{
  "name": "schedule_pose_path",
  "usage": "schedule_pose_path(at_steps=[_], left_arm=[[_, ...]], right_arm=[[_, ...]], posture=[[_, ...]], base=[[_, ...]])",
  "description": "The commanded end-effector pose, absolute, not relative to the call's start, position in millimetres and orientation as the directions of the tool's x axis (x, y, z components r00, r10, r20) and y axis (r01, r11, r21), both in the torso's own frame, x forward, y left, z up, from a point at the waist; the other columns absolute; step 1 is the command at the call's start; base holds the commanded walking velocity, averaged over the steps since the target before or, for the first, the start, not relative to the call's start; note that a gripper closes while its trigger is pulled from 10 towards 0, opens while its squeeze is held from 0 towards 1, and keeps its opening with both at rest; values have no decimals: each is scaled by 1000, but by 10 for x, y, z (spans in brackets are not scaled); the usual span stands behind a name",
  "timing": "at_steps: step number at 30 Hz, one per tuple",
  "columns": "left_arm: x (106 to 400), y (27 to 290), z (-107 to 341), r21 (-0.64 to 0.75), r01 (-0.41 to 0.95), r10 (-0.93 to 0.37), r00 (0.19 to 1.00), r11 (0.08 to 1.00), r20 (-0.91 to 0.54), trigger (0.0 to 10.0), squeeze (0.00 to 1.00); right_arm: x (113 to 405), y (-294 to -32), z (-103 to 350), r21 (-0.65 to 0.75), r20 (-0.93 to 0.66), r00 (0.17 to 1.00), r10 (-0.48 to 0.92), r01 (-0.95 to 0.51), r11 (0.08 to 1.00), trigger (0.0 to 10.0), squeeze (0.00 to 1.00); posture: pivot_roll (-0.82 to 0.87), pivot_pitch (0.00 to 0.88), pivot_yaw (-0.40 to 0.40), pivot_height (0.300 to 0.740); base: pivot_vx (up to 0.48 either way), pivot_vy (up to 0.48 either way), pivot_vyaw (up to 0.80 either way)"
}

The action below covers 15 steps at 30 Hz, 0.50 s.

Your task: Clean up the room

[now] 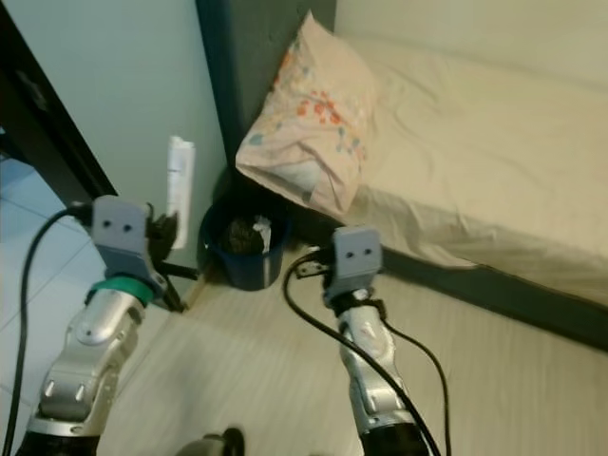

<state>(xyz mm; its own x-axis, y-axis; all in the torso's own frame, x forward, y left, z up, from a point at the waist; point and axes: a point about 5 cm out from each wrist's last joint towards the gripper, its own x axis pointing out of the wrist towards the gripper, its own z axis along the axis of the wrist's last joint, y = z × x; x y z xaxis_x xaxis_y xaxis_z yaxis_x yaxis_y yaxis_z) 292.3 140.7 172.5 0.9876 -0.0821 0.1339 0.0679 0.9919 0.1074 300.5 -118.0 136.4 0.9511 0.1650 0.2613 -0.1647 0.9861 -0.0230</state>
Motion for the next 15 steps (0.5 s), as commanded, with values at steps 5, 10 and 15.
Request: schedule_pose_path(at_steps=[5,10,15], left_arm=[[2923,1395,1691,109,73,-87,988,991,124,10000,0],[2925,1388,1688,107,75,-89,988,991,125,10000,0],[2930,1386,1686,107,75,-89,988,991,126,10000,0]], right_arm=[[2985,-1177,1322,-23,245,955,167,-166,986,10000,0],[2985,-1182,1323,-25,243,956,166,-165,986,10000,0],[2990,-1182,1323,-27,242,956,167,-166,986,10000,0]], posture=[[-53,59,64,740],[-53,60,64,740],[-54,59,62,740]], base=[[480,0,0],[480,0,0],[460,0,0]])
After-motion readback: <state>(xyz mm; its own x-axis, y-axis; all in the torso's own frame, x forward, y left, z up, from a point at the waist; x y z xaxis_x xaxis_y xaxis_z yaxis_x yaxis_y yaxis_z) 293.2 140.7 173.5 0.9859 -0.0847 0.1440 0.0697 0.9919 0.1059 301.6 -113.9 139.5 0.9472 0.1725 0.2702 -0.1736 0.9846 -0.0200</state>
